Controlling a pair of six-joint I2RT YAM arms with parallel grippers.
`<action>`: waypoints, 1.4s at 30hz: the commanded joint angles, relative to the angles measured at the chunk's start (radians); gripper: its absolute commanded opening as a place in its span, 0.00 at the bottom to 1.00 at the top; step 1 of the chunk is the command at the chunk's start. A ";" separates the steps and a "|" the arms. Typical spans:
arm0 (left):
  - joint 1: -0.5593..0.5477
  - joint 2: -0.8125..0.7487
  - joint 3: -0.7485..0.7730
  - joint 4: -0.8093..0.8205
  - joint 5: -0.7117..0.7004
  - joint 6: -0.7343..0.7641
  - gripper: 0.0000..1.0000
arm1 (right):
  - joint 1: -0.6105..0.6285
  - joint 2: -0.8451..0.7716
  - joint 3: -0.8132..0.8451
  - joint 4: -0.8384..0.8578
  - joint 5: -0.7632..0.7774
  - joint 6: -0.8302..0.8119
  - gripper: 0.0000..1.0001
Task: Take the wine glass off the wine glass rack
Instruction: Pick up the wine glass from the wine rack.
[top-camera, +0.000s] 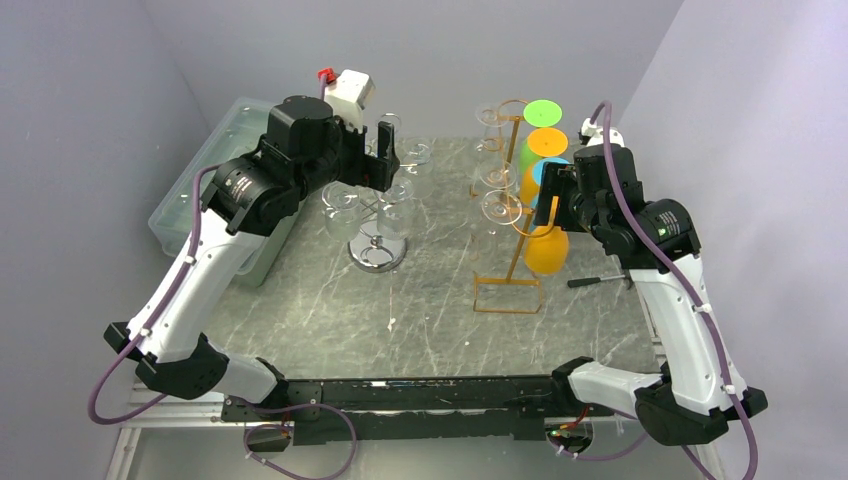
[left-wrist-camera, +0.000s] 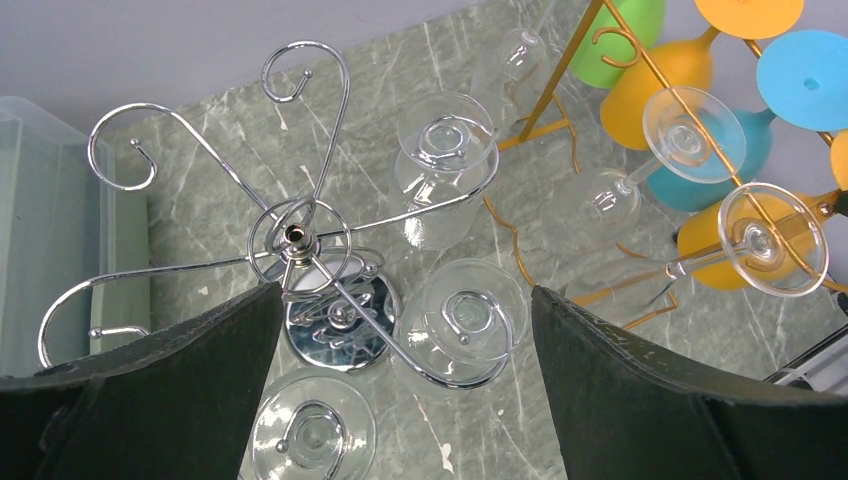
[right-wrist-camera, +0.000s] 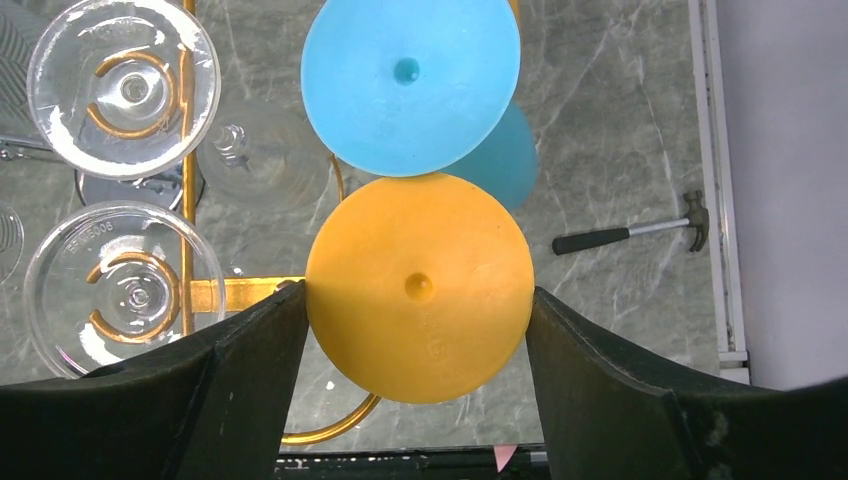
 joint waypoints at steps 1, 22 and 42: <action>-0.004 0.002 0.014 0.031 0.019 -0.021 0.99 | 0.003 -0.012 -0.014 0.009 0.019 -0.018 0.74; -0.004 0.012 0.040 0.023 0.024 -0.027 0.99 | 0.000 -0.092 -0.008 0.058 0.120 0.022 0.50; -0.004 -0.004 0.011 0.066 0.102 -0.029 0.99 | 0.000 -0.127 -0.085 0.133 0.196 0.066 0.47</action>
